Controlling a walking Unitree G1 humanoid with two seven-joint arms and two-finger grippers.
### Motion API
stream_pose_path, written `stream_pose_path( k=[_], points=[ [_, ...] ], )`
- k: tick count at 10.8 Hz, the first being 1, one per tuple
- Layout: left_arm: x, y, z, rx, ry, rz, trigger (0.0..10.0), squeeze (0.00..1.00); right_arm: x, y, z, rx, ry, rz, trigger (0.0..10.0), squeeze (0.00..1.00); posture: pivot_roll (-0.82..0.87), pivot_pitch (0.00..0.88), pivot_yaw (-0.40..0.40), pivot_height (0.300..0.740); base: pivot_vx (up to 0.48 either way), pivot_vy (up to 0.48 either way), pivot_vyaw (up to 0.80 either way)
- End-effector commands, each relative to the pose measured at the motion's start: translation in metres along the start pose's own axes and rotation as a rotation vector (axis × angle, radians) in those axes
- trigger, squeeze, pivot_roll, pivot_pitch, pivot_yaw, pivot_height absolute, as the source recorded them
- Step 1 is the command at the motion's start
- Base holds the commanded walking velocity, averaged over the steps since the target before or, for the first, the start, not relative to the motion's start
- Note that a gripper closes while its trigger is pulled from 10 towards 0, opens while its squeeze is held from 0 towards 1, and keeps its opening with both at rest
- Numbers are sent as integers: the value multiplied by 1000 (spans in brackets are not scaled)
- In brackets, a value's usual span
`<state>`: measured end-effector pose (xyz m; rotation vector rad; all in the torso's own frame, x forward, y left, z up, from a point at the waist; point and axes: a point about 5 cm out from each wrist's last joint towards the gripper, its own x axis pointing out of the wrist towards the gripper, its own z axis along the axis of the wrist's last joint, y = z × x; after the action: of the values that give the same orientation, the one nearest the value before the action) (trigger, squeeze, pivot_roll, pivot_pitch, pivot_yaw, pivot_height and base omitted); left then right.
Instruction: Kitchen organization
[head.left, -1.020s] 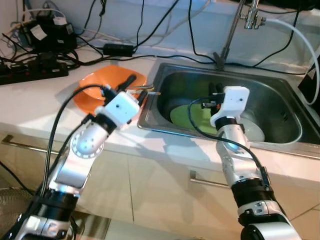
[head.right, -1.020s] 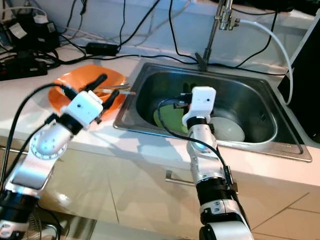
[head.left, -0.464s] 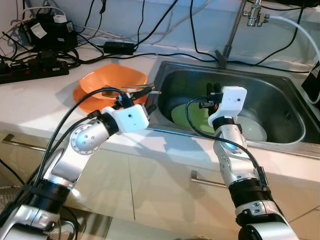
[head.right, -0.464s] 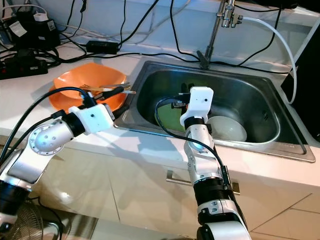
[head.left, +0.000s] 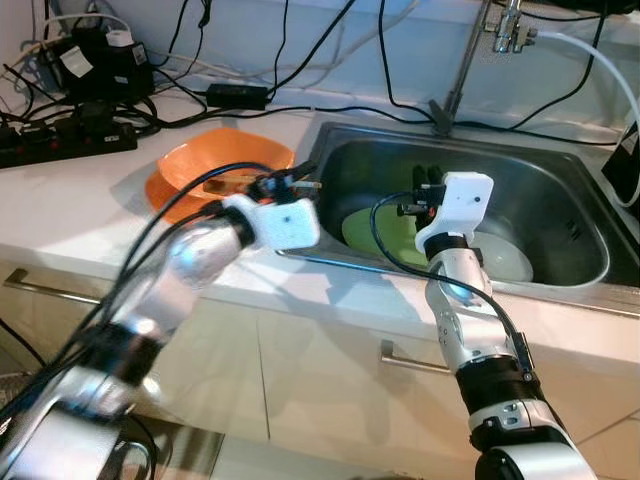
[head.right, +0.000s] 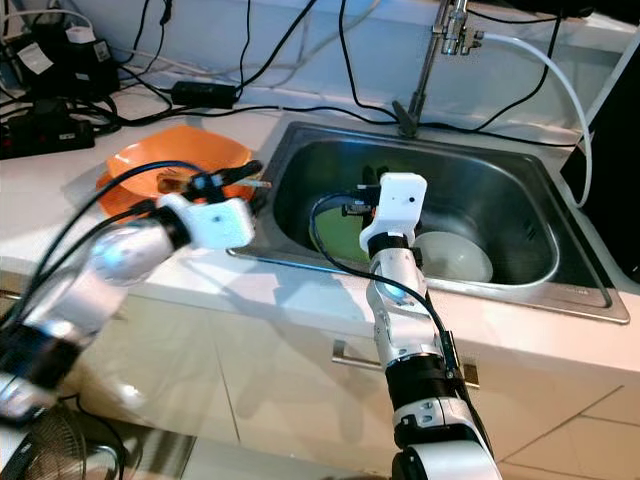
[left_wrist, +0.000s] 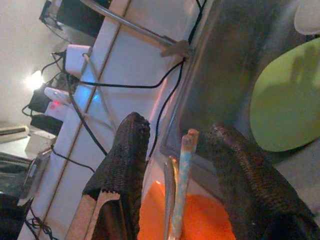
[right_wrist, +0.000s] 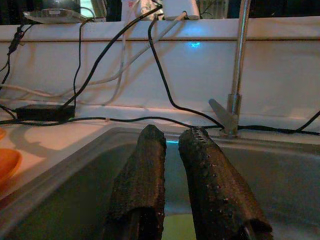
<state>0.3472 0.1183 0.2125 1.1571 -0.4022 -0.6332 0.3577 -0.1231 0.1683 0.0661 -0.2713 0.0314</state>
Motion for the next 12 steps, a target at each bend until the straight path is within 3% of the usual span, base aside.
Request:
stream_pose_path(
  k=[1,5,6,7,12],
  points=[
    [6,0,3,29,-7,-5,10000,0,4,-1,4,12,-10,-13,10000,0,245,16,-26,740,0,0,0],
    [18,1,1,60,21,-7,10000,0,3,-2,4,12,-8,-21,10000,0,244,17,-23,740,0,0,0],
    [19,0,1,62,19,-11,8824,0,3,-2,4,12,-8,-23,10000,0,242,17,-20,740,0,0,0],
    [20,0,1,60,15,-9,0,0,3,-2,3,12,-7,-26,10000,0,242,17,-20,740,0,0,0],
    [23,1,1,60,15,-9,0,0,4,-3,3,9,-3,-30,10000,0,241,13,-22,740,0,0,0]
  ],
)
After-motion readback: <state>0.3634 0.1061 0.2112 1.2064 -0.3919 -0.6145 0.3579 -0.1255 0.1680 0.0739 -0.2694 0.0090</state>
